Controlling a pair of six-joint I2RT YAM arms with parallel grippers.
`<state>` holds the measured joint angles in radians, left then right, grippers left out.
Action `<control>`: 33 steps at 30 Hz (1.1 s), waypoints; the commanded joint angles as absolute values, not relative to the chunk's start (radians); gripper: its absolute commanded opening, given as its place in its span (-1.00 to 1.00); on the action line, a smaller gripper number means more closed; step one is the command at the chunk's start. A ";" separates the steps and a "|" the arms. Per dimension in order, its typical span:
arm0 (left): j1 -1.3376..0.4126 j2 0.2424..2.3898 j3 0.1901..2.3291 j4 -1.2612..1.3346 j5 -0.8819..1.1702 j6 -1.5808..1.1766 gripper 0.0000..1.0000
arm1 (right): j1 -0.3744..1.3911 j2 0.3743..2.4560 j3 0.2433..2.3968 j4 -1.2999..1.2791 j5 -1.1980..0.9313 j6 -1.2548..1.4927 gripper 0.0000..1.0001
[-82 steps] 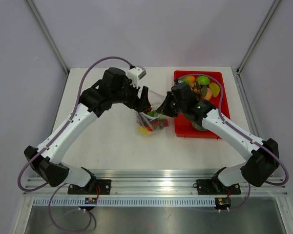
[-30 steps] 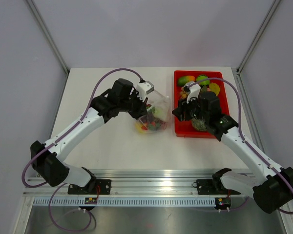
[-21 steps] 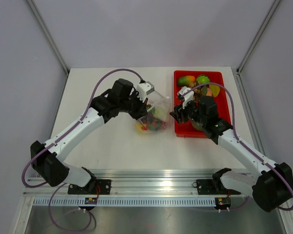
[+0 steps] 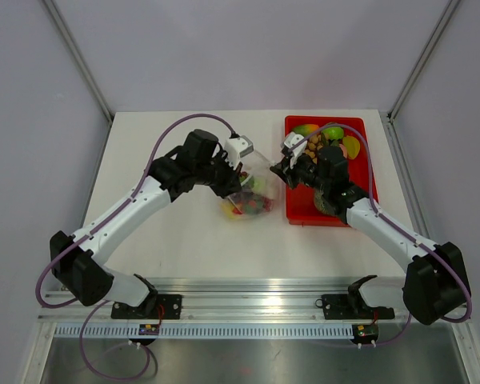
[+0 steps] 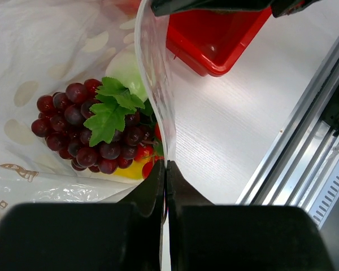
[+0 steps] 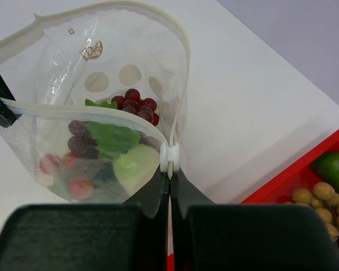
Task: Place the food in the zip-top bag and seal the zipper
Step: Adjust the zipper food storage bag at the center of the board, then zip the zipper food storage bag at the center of the board.
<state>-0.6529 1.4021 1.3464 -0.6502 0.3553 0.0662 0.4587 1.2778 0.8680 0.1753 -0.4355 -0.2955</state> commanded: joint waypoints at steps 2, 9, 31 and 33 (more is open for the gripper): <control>-0.652 1.407 1.425 -0.707 0.413 0.113 -0.40 | 0.456 1.261 0.887 0.284 -0.453 -0.291 -1.00; -0.646 1.391 1.575 -0.747 0.250 0.179 0.80 | 0.457 1.252 0.871 0.296 -0.477 -0.292 -1.00; -0.661 1.465 1.382 -0.167 0.673 0.466 0.23 | 0.453 1.180 0.854 0.233 -0.564 -0.299 -1.00; -0.661 1.474 1.384 -0.178 0.692 0.501 0.19 | 0.453 1.183 0.857 0.218 -0.574 -0.308 -1.00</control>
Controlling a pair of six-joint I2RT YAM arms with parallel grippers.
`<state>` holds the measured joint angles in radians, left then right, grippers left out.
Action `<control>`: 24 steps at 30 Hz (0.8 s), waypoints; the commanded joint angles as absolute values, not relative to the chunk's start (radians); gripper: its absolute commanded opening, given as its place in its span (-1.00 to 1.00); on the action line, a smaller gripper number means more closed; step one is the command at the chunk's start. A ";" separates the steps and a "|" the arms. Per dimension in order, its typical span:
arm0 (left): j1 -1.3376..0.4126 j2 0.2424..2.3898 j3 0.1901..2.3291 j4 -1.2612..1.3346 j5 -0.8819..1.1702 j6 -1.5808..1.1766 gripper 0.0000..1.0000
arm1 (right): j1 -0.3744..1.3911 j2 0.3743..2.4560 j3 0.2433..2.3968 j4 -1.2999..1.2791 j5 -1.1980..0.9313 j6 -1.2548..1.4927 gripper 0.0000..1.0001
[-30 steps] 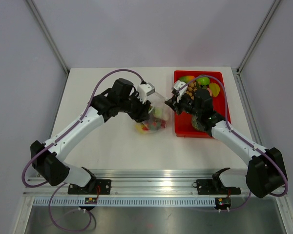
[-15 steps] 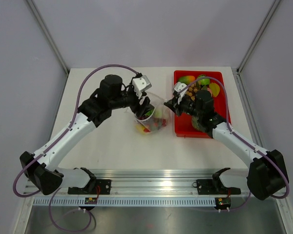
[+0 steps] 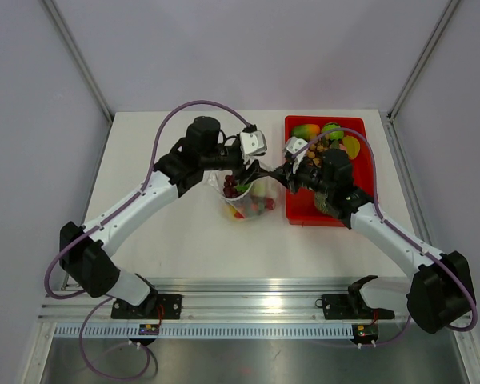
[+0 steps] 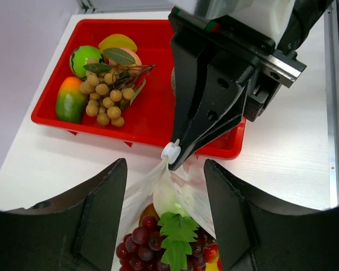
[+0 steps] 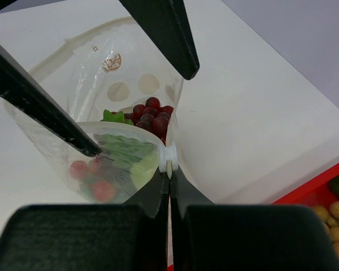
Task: Place the food in the zip-top bag and seal the zipper
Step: Zip the zipper food storage bag at the center of the board.
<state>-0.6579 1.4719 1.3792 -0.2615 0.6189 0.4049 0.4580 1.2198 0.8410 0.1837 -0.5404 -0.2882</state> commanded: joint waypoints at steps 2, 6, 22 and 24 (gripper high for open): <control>-0.661 1.477 1.381 -0.186 0.696 0.534 0.17 | 0.454 1.183 0.859 0.215 -0.580 -0.311 -1.00; -0.660 1.517 1.428 -0.265 0.755 0.633 -0.05 | 0.453 1.187 0.862 0.215 -0.586 -0.310 -1.00; -0.661 1.589 1.471 -0.362 0.813 0.652 -0.28 | 0.446 1.210 0.876 0.209 -0.607 -0.316 -1.00; -0.661 1.591 1.470 -0.361 0.825 0.643 -0.28 | 0.446 1.215 0.877 0.210 -0.607 -0.316 -1.00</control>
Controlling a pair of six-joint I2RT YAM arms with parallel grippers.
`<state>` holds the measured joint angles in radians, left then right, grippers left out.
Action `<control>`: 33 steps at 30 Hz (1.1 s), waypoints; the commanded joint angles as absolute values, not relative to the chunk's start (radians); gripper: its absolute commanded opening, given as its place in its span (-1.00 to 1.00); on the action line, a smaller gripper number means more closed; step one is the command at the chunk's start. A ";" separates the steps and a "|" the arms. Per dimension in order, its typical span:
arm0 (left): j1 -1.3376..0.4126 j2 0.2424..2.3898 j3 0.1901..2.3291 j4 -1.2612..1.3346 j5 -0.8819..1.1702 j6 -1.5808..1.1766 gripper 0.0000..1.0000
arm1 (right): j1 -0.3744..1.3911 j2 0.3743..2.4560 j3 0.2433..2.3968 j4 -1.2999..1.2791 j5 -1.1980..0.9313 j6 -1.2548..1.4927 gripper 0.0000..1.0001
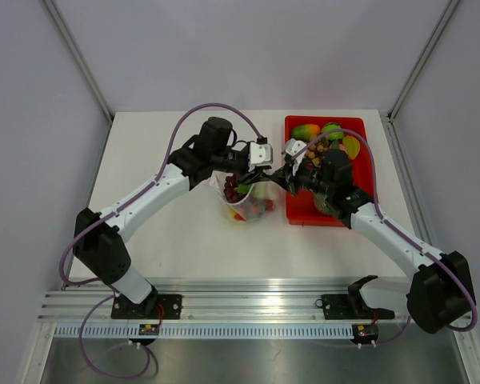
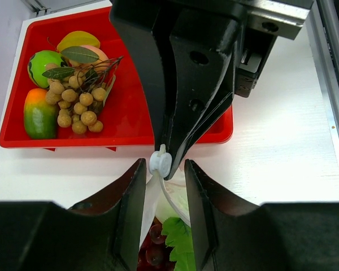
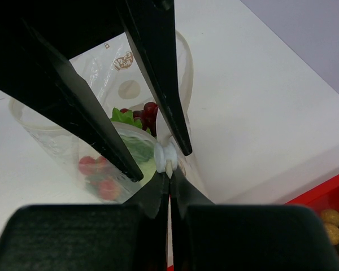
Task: Place the food in the zip-top bag and seal the zipper
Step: Zip the zipper food storage bag at the center of the board.
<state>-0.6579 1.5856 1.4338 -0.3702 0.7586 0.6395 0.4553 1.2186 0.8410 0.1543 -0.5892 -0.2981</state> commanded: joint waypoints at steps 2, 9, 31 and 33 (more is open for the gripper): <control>-0.661 1.594 1.471 -0.367 0.833 0.640 -0.30 | 0.445 1.215 0.876 0.213 -0.601 -0.318 -1.00; -0.661 1.615 1.480 -0.410 0.850 0.637 -0.71 | 0.445 1.218 0.880 0.204 -0.565 -0.336 -1.00; -0.667 1.628 1.502 -0.460 0.842 0.594 -1.00 | 0.446 1.221 0.934 0.164 -0.531 -0.385 -0.91; -0.667 1.629 1.502 -0.462 0.839 0.592 -1.00 | 0.446 1.212 0.930 0.170 -0.516 -0.385 -1.00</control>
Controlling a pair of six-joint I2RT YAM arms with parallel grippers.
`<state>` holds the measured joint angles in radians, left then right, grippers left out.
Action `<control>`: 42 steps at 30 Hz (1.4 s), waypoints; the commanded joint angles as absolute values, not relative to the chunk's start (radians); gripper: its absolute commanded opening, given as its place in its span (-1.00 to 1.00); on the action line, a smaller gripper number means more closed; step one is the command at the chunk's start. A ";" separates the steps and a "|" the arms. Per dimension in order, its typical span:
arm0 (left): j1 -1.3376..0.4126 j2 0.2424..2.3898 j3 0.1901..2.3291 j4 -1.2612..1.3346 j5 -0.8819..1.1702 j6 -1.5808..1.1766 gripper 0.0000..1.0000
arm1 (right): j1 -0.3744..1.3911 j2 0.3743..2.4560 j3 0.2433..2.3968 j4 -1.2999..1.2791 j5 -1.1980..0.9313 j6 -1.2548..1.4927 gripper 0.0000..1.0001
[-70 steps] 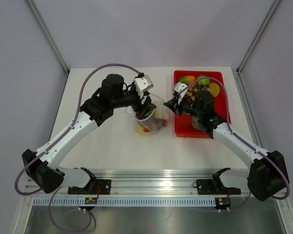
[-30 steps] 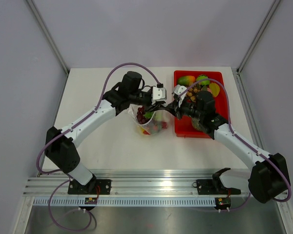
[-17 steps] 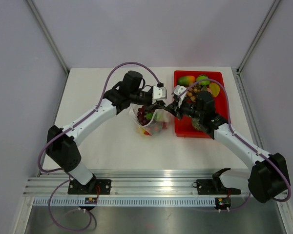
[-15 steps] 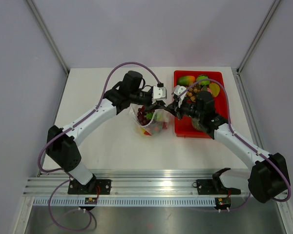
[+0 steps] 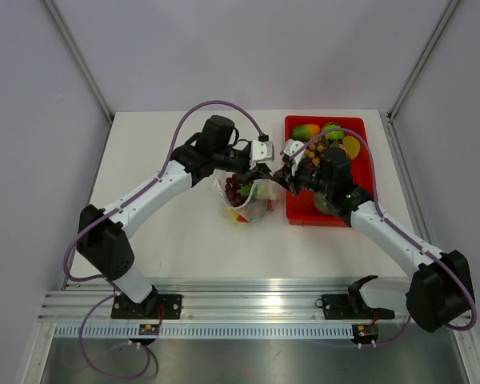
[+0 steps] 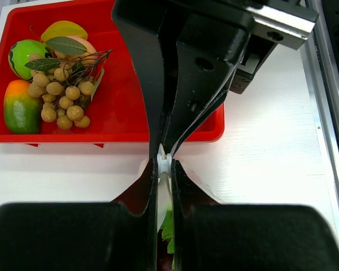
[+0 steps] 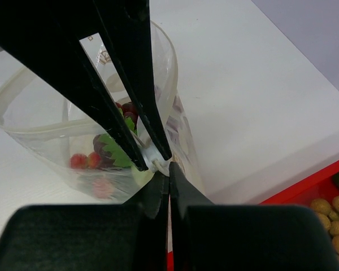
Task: Place the food in the zip-top bag and seal the zipper
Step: Zip the zipper food storage bag at the center of the board.
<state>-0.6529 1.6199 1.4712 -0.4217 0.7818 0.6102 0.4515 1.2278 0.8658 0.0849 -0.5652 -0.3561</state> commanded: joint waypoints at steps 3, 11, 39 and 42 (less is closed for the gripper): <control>-0.667 1.626 1.497 -0.474 0.831 0.594 -1.00 | 0.445 1.183 0.876 0.251 -0.432 -0.358 -1.00; -0.667 1.595 1.456 -0.489 0.807 0.601 -1.00 | 0.437 1.146 0.789 0.353 -0.304 -0.290 -1.00; -0.578 1.517 1.382 -0.561 0.660 0.581 -1.00 | 0.414 1.077 0.654 0.433 -0.196 -0.218 -1.00; -0.555 1.484 1.378 -0.583 0.646 0.594 -1.00 | 0.405 1.071 0.647 0.437 -0.175 -0.210 -1.00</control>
<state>-0.5884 1.5608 1.3792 -0.5037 0.6884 0.5896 0.4442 1.1080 0.6483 0.3397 -0.2974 -0.2100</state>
